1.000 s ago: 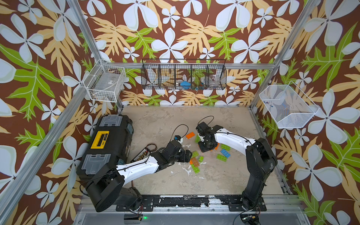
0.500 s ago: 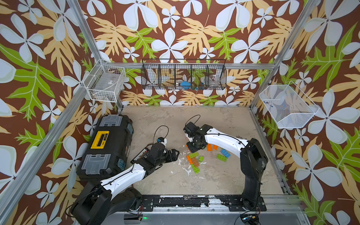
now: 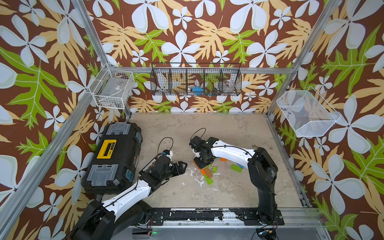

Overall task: Assemble a small pinwheel with lego
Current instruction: Assemble the lego brick with the lego brick.

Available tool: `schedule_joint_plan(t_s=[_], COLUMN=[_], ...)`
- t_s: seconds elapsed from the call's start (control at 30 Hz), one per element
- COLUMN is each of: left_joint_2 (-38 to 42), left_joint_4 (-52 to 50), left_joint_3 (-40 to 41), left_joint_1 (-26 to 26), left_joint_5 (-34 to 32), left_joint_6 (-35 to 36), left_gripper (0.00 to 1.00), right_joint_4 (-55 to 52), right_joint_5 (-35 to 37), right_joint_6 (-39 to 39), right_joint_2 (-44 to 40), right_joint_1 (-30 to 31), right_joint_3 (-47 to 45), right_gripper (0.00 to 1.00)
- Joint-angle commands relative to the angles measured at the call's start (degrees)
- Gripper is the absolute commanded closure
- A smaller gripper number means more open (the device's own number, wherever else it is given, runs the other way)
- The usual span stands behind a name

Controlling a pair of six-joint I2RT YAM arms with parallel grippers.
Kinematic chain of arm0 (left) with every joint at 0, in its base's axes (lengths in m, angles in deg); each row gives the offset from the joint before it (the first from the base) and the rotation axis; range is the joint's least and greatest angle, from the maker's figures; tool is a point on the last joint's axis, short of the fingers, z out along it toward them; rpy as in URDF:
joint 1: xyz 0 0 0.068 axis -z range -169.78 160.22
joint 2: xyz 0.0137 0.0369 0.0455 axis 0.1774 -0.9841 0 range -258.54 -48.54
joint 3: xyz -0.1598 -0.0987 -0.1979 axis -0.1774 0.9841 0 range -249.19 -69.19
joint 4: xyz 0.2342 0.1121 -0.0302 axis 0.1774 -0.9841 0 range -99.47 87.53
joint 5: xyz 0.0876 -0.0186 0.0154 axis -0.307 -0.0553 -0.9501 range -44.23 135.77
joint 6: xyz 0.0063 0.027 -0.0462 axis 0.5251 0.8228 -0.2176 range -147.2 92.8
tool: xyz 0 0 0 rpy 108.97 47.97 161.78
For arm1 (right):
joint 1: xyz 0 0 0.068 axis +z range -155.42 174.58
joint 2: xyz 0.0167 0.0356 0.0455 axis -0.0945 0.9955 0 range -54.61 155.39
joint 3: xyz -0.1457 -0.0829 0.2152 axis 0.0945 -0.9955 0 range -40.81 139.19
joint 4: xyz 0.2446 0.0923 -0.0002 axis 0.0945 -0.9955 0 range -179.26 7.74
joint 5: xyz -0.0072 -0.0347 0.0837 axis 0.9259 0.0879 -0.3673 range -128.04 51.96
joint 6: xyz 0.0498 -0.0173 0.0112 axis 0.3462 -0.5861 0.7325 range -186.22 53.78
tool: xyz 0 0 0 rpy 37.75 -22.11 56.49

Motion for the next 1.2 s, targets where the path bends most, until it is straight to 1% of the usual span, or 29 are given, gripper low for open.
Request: schedule_joint_plan(t_s=[0.0,0.23,0.63,0.93,1.03,1.17], left_joint_2=[-0.26,-0.74,-1.24,-2.07,-2.1,-2.17], left_joint_4=[1.14,1.35,1.67,2.17,2.17,2.71], left_joint_3=[-0.36,-0.23,-0.49,-0.67,-0.84,-0.63], left_joint_1=[-0.12,-0.09,-0.12,-0.12,-0.11,-0.12], left_joint_5=[0.61,0.96,1.05,1.41,1.4,1.64], left_joint_6=[0.04,0.24,0.2,0.45,0.46,0.2], left_gripper=[0.11,0.11,0.12,0.12,0.12,0.12], right_joint_4=[0.17,0.47,0.75,0.89,1.09,1.79], right_joint_5=[-1.39,-0.98,2.63,2.67,2.96,2.29], right_joint_6=[1.25,1.56,1.96,1.65,2.86,7.19], right_joint_2=[0.37,0.99,2.69,3.89,3.31,2.19], right_joint_1=[0.17,0.15,0.14,0.21,0.22,0.33], right_joint_3=[-0.26,-0.78,-1.7,-3.03,-2.82,-2.37], right_gripper=[0.87,0.87,0.87,0.87,0.87,0.86])
